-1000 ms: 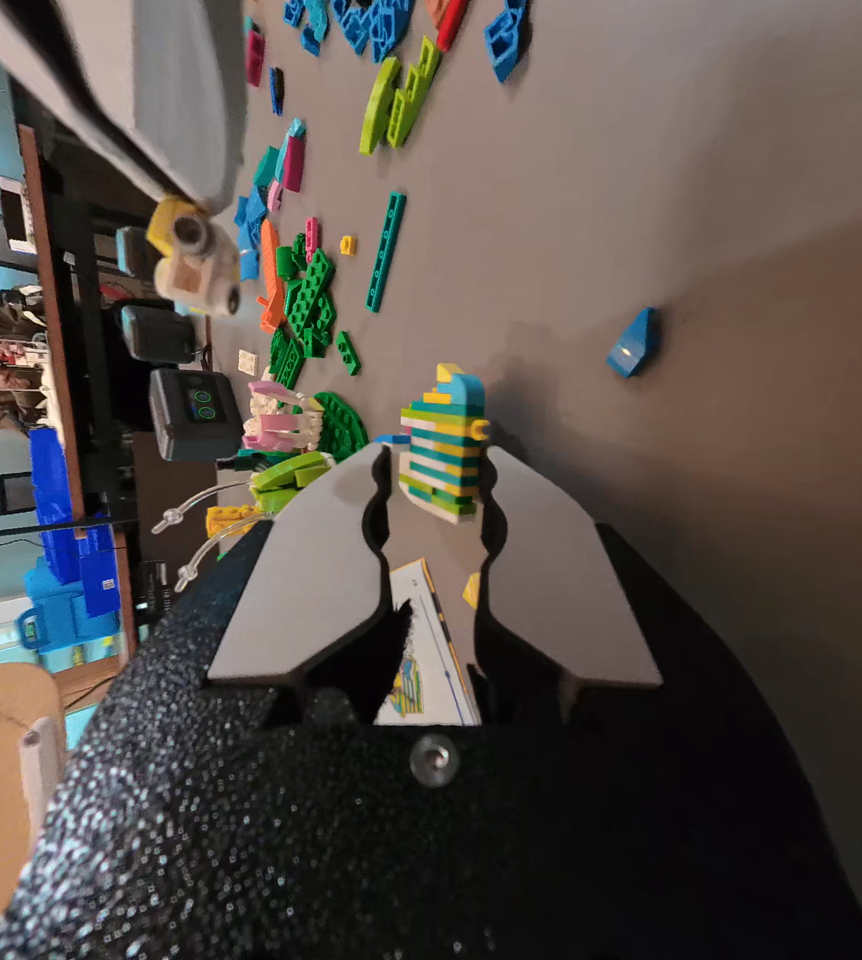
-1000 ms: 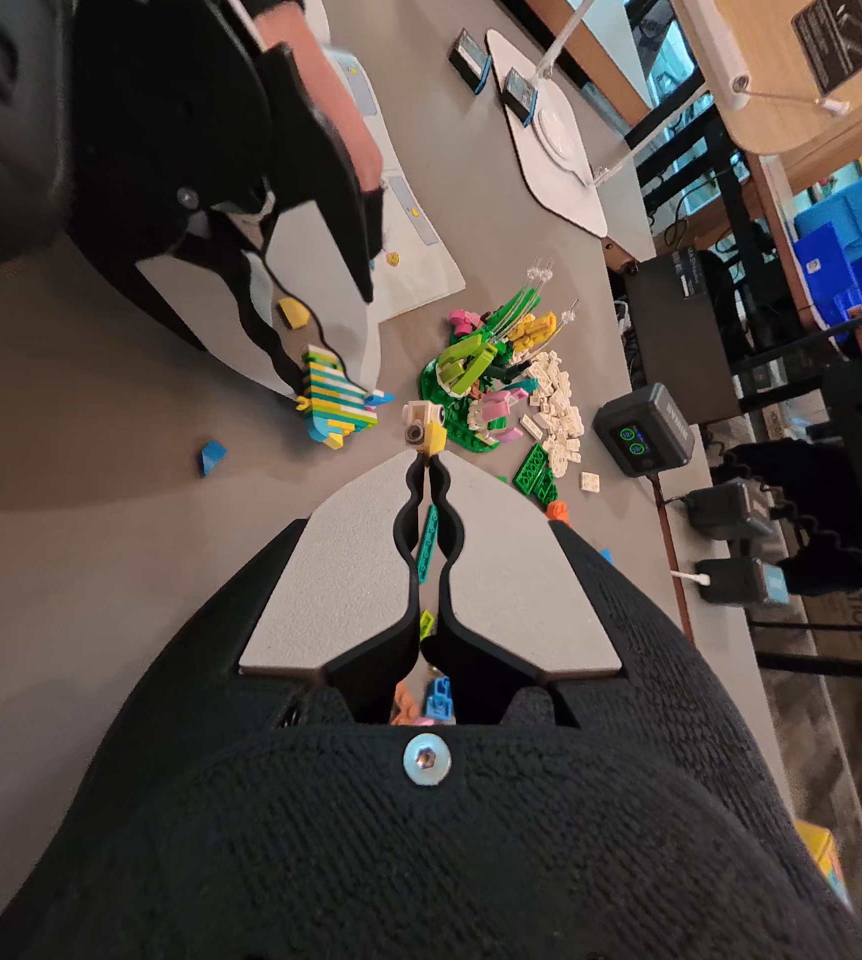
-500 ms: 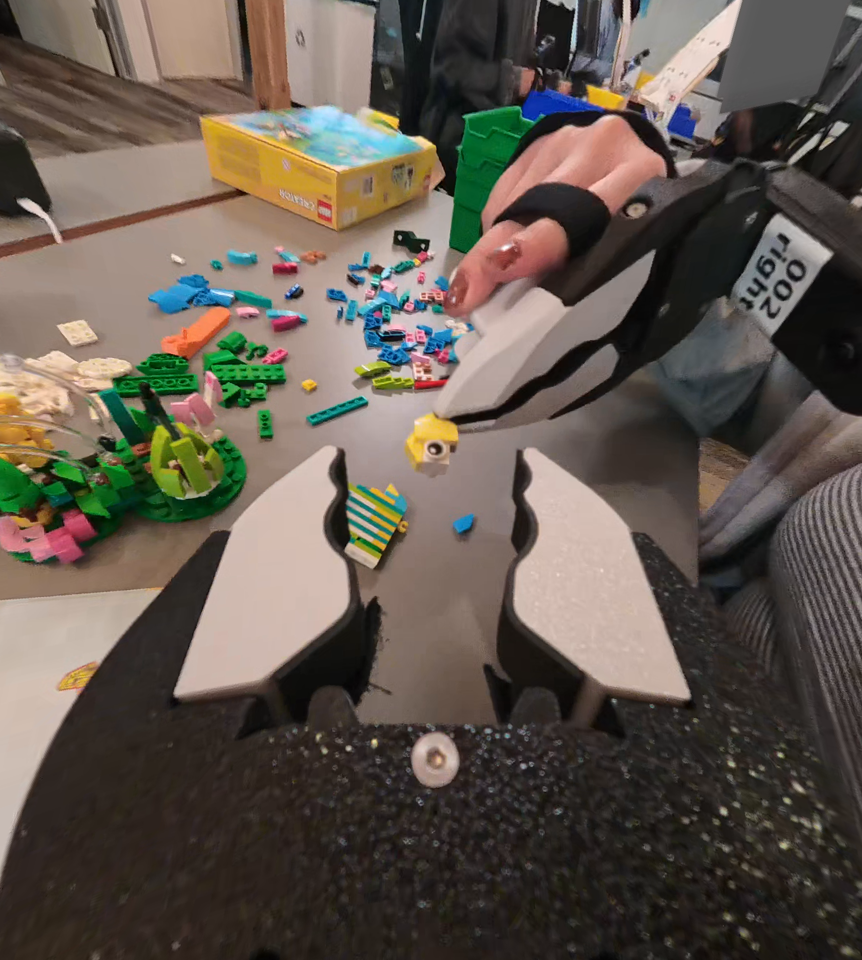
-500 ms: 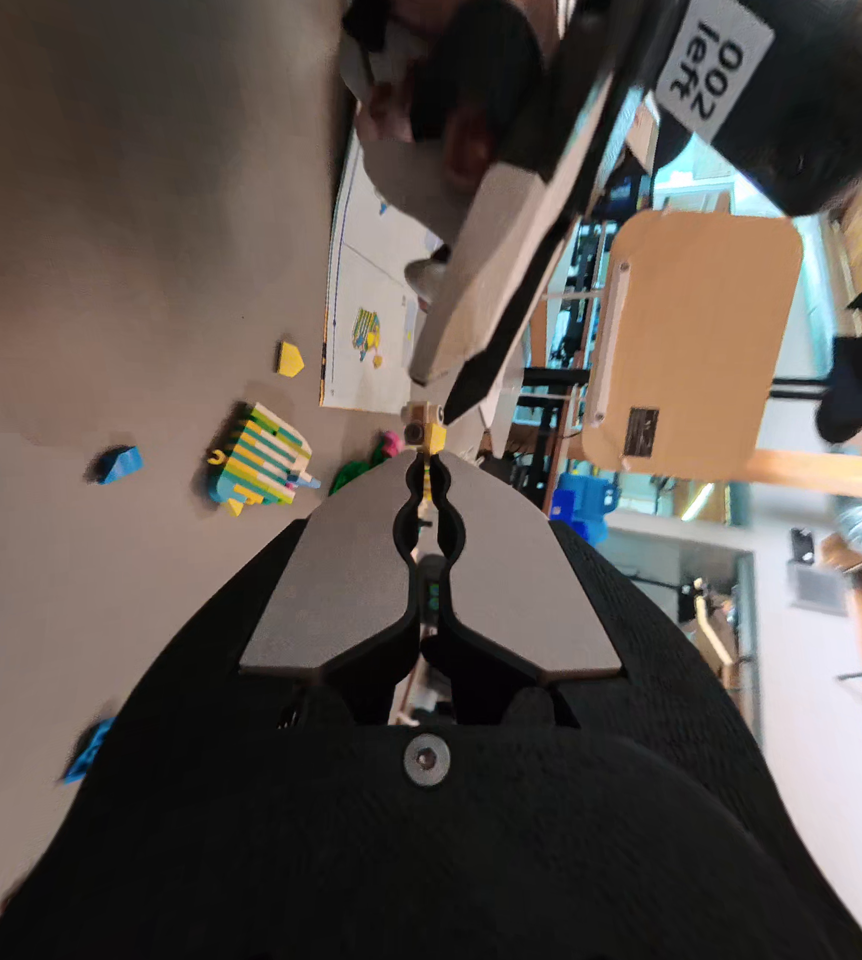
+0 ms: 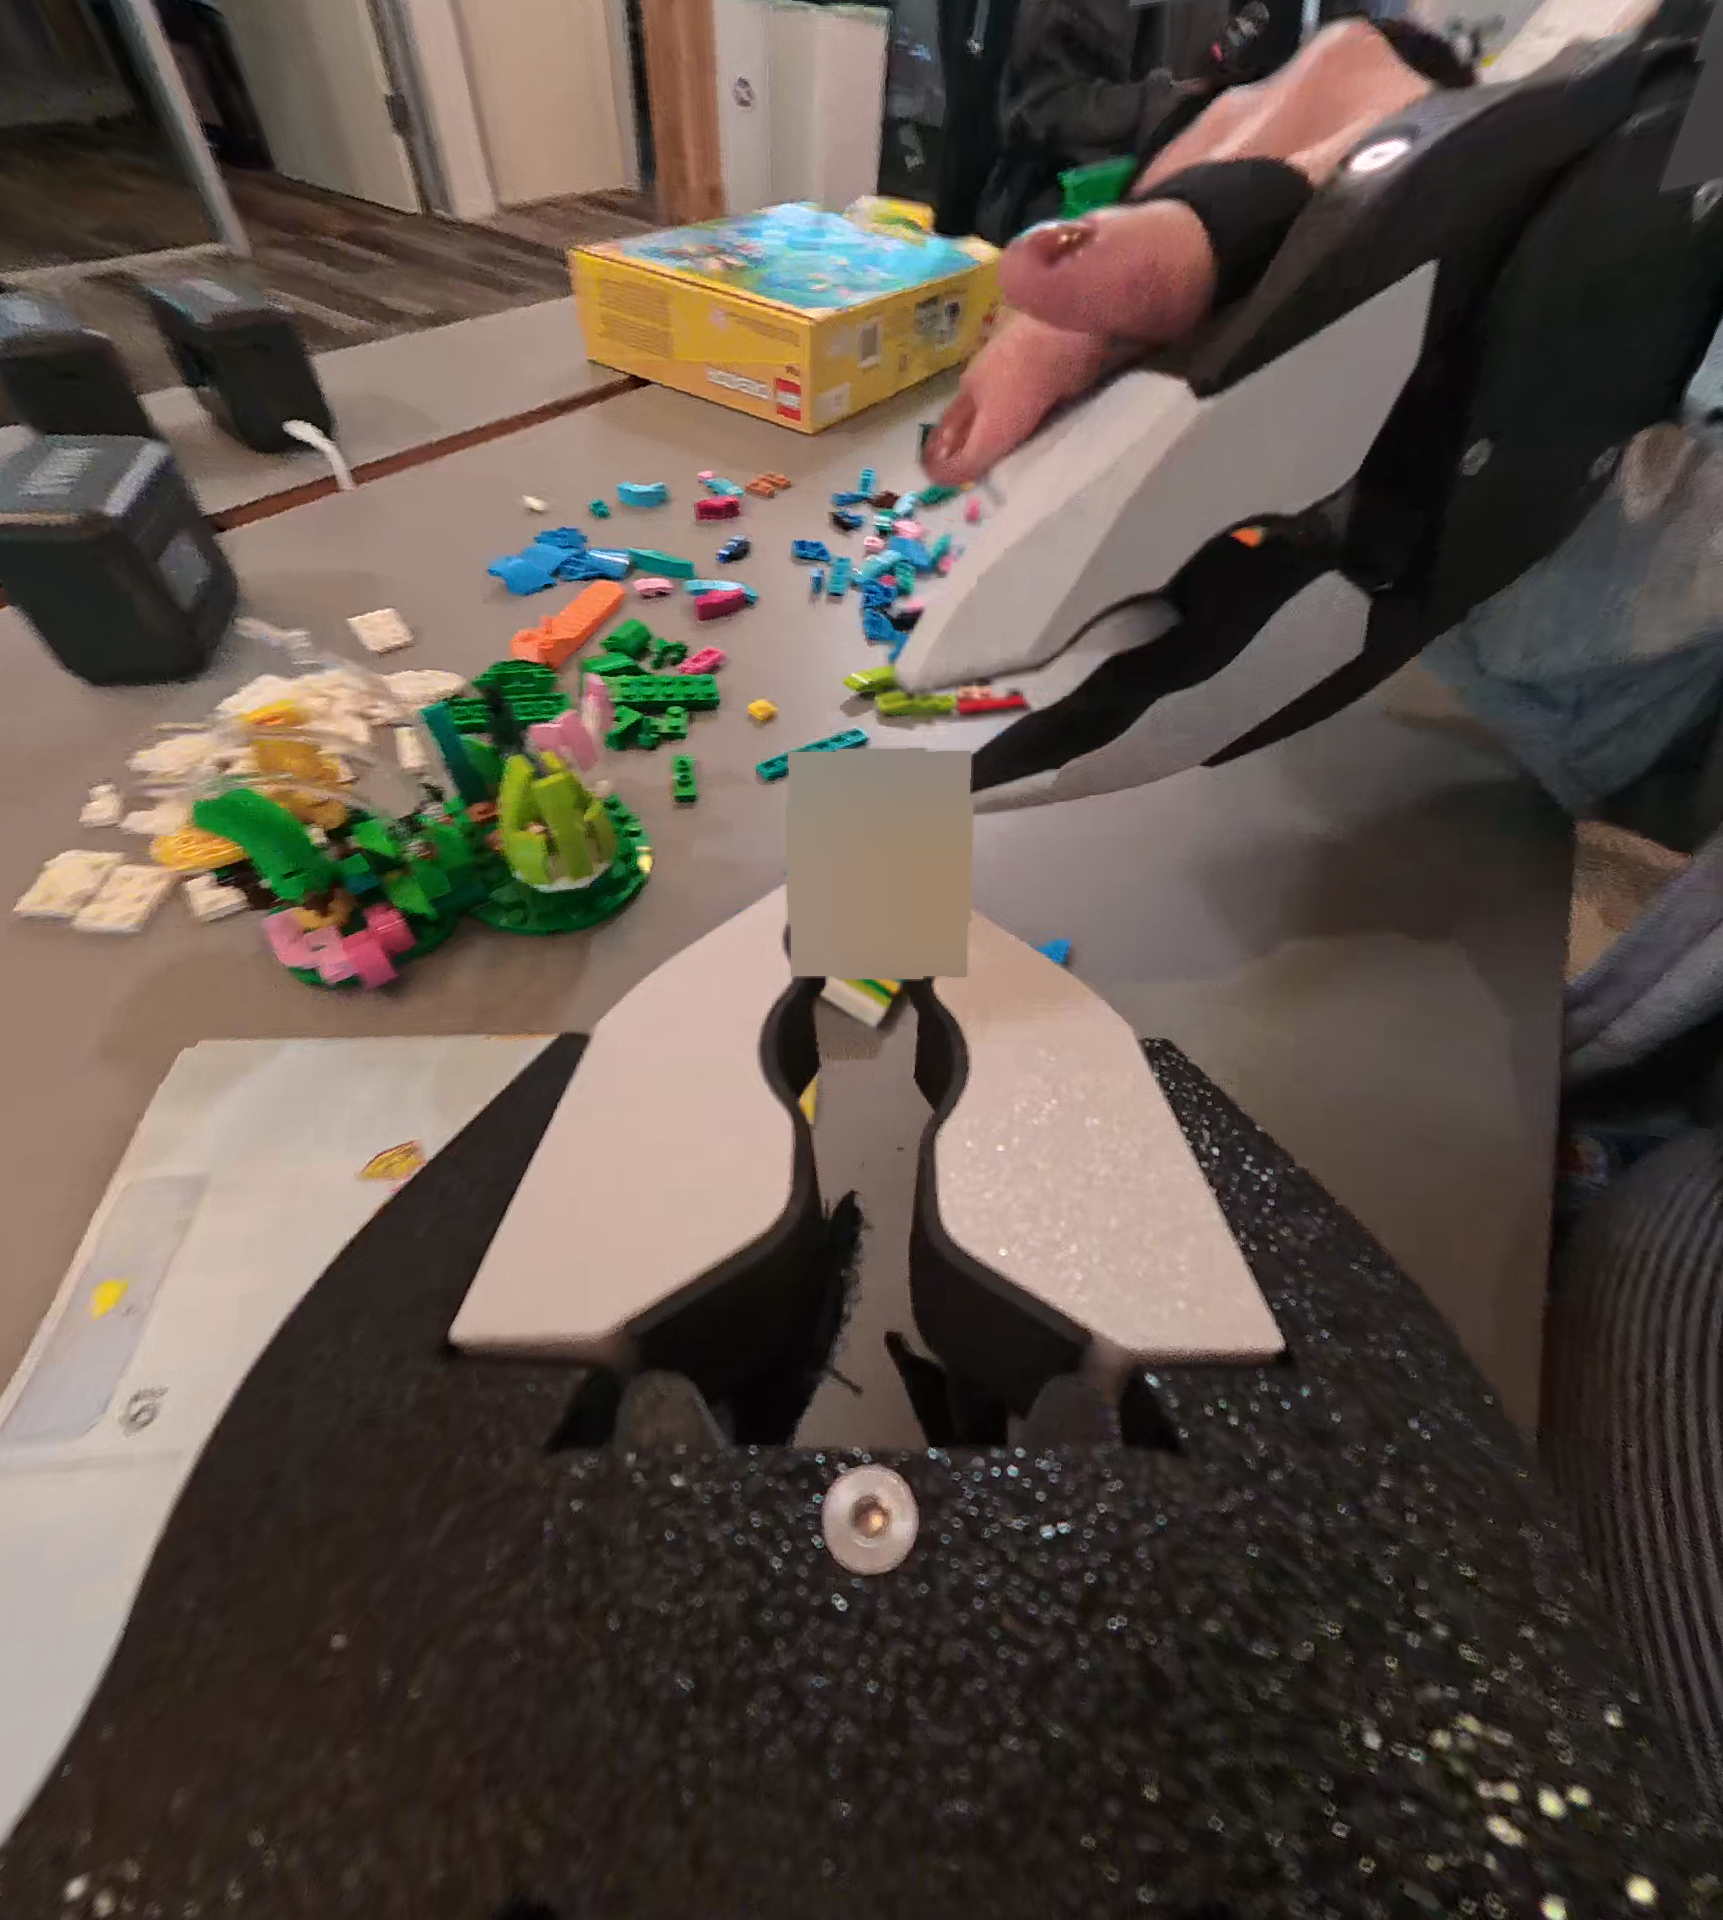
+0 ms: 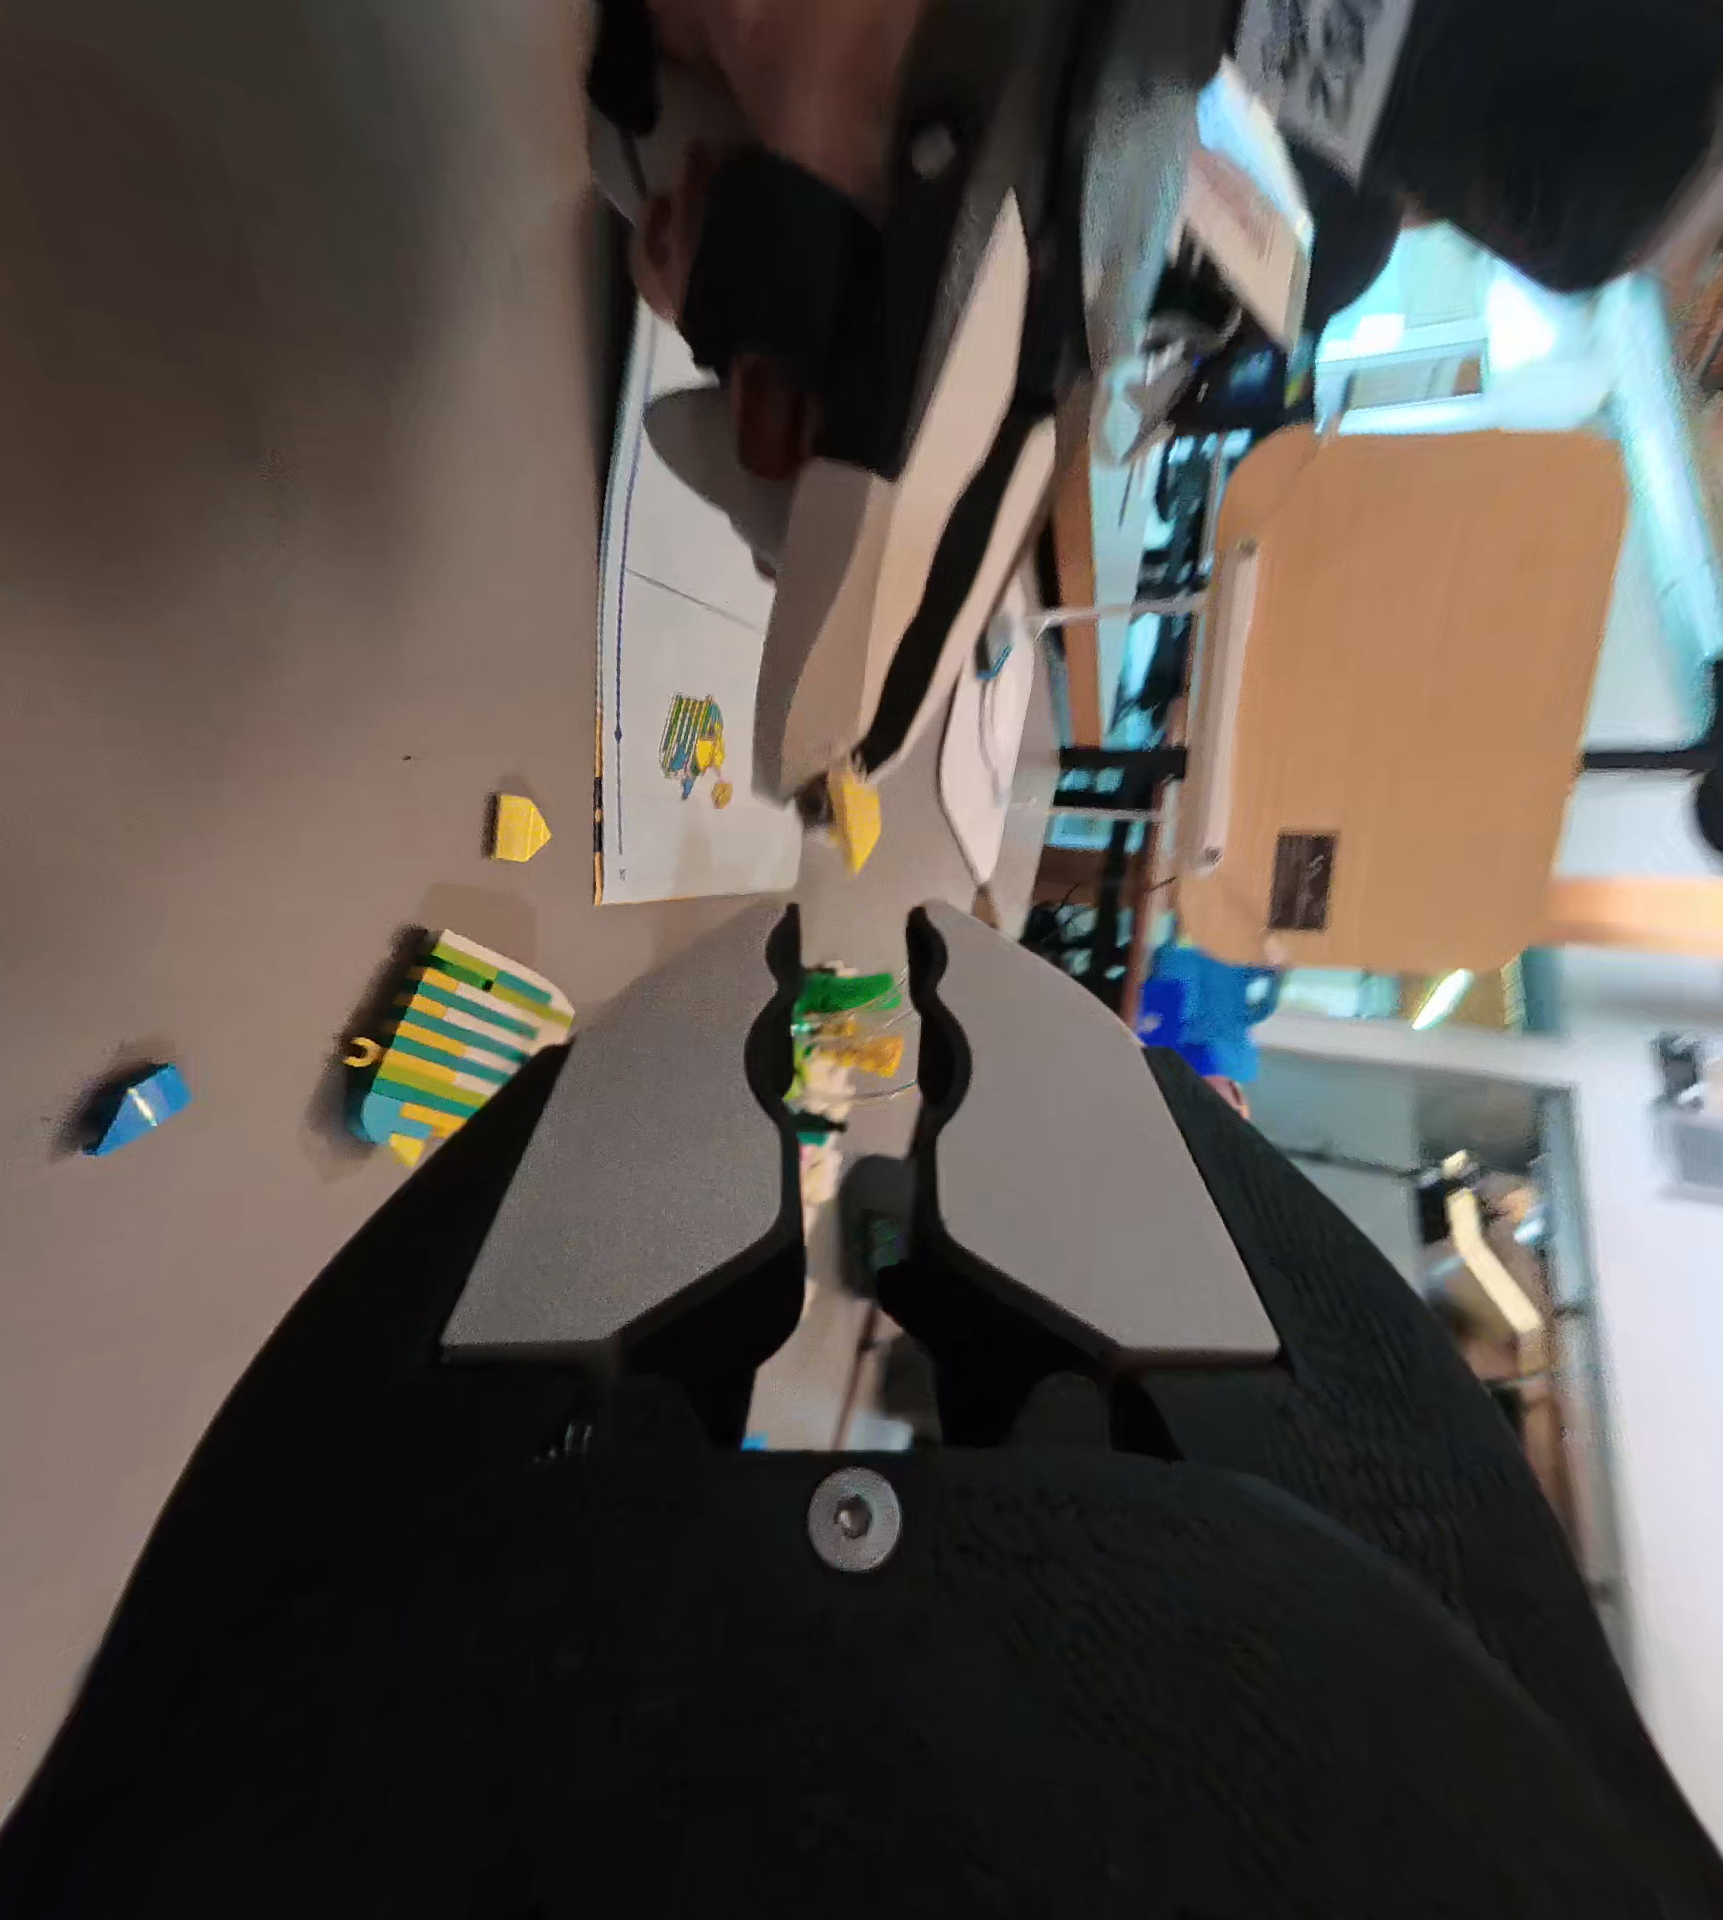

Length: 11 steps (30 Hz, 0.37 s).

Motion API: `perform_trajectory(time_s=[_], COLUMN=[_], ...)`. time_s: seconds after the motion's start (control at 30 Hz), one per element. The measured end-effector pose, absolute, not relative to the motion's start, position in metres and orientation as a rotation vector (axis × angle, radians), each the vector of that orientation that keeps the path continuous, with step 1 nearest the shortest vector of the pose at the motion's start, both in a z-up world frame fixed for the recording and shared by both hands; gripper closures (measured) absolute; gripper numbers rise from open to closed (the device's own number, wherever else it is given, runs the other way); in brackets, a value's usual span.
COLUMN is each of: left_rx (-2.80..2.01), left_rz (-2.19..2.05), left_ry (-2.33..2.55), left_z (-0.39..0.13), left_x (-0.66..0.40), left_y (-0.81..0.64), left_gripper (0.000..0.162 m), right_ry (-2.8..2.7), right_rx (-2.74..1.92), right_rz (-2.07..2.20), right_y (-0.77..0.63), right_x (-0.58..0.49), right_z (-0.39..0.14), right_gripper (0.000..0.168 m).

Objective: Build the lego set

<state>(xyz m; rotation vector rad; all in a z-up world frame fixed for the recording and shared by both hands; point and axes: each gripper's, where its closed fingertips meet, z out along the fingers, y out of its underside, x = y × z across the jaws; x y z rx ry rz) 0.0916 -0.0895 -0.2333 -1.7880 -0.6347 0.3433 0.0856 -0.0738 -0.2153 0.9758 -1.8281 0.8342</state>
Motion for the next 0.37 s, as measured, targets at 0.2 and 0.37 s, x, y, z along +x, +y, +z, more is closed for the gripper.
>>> perform_trajectory(time_s=[0.2, 0.37], left_rx=[-1.414, -0.934], left_rz=[0.283, -0.162], left_ry=[-0.713, -0.658], left_z=[-0.195, -0.153], left_x=[0.086, 0.099], left_y=[-0.129, -0.142], left_gripper=[0.149, 0.150], right_ry=[-2.590, -2.824], right_rx=[0.612, 0.518], right_rz=[1.000, 0.985], right_y=[-0.068, -0.086], right_x=[0.086, 0.087], right_z=[-0.269, -0.291], right_gripper=[0.143, 0.144])
